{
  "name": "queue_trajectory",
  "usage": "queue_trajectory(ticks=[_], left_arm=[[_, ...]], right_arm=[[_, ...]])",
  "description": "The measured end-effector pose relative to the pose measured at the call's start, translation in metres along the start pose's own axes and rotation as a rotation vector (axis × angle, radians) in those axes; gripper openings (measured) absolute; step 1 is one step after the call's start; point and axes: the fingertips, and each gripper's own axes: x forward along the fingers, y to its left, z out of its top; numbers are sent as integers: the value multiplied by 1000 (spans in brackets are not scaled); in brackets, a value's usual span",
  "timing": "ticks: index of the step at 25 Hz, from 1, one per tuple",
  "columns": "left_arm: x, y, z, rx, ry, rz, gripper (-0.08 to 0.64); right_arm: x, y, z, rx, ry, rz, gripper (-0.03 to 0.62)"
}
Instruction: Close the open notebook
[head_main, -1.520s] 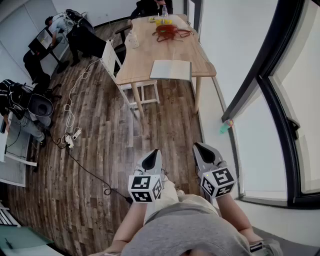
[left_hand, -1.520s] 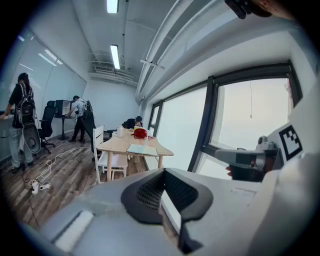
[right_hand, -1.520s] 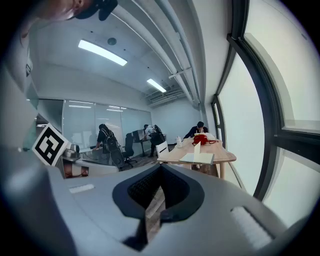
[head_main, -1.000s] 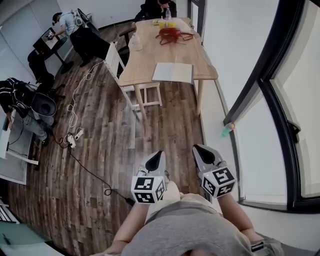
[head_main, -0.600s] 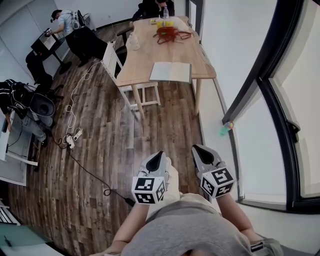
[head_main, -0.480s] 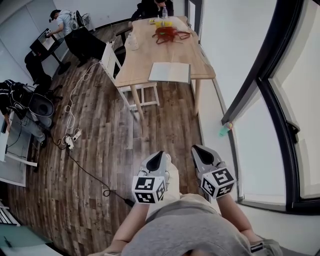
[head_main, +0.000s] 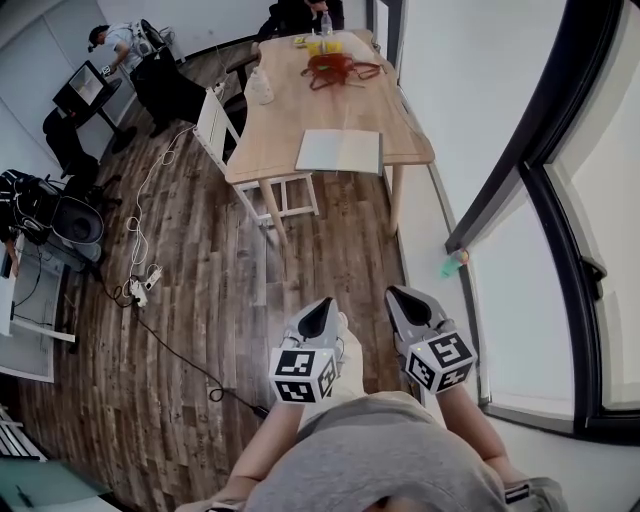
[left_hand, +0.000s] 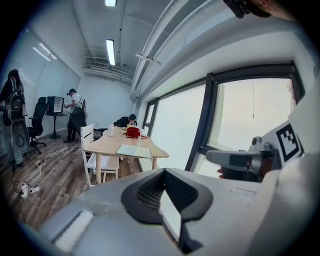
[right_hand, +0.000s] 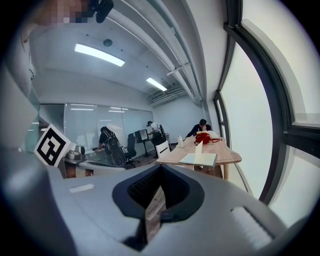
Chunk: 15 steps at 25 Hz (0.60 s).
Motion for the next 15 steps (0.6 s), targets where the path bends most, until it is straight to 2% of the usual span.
queue_trajectory(ticks=[15], left_arm=[[100,68,57,13,9,-49,5]], right_arm=[[116,-53,43,-28,4,-49,0]])
